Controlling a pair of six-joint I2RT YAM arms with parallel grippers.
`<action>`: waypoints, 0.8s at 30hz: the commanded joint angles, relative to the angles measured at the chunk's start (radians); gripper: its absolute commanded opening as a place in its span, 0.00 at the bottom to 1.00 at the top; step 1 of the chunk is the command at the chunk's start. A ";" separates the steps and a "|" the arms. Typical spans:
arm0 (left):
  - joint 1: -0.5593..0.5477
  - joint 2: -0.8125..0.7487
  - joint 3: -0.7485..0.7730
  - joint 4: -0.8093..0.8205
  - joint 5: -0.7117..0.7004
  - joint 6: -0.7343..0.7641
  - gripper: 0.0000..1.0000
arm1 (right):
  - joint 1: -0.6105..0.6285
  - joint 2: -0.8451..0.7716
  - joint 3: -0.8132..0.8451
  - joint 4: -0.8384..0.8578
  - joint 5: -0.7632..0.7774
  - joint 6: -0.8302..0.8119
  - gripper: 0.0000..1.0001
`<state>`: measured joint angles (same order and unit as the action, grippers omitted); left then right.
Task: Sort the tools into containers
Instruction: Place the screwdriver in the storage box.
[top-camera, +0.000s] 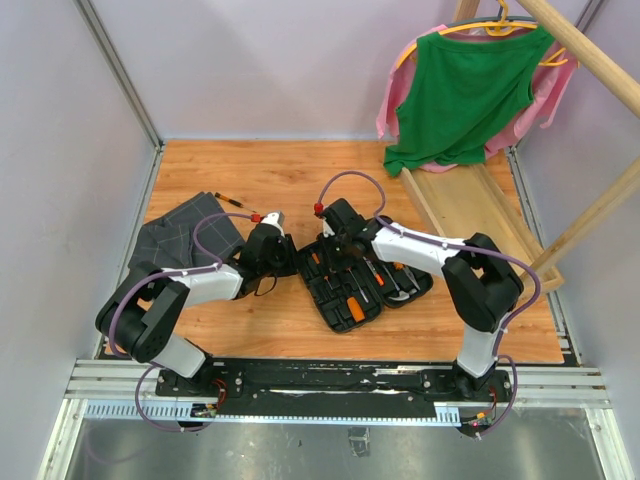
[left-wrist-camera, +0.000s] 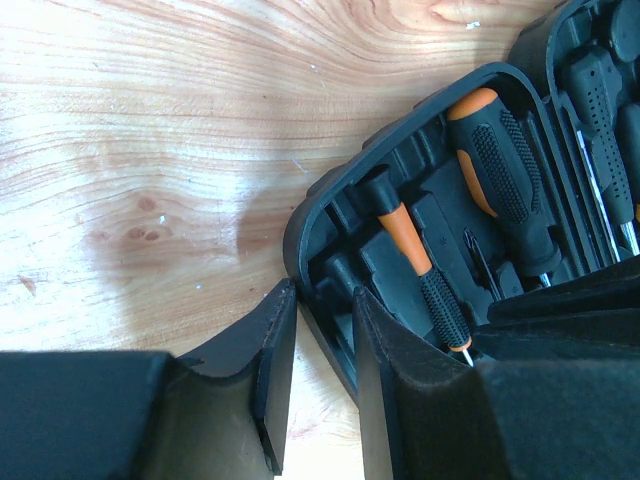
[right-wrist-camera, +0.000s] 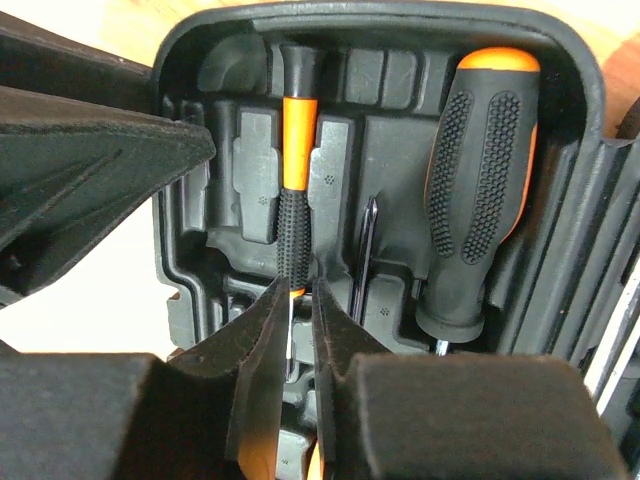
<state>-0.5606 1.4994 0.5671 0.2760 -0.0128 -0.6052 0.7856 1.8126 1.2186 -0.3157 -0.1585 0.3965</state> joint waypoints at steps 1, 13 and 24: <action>-0.007 0.020 0.011 0.020 0.010 0.022 0.31 | 0.026 0.027 0.032 -0.034 -0.011 -0.017 0.15; -0.007 0.024 0.012 0.029 0.015 0.021 0.30 | 0.048 0.070 0.052 -0.050 -0.014 -0.021 0.12; -0.007 0.023 0.011 0.033 0.022 0.026 0.29 | 0.063 0.189 0.163 -0.260 0.111 -0.017 0.01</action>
<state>-0.5606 1.5047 0.5671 0.2874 -0.0090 -0.6060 0.8154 1.8992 1.3266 -0.4313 -0.1158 0.3805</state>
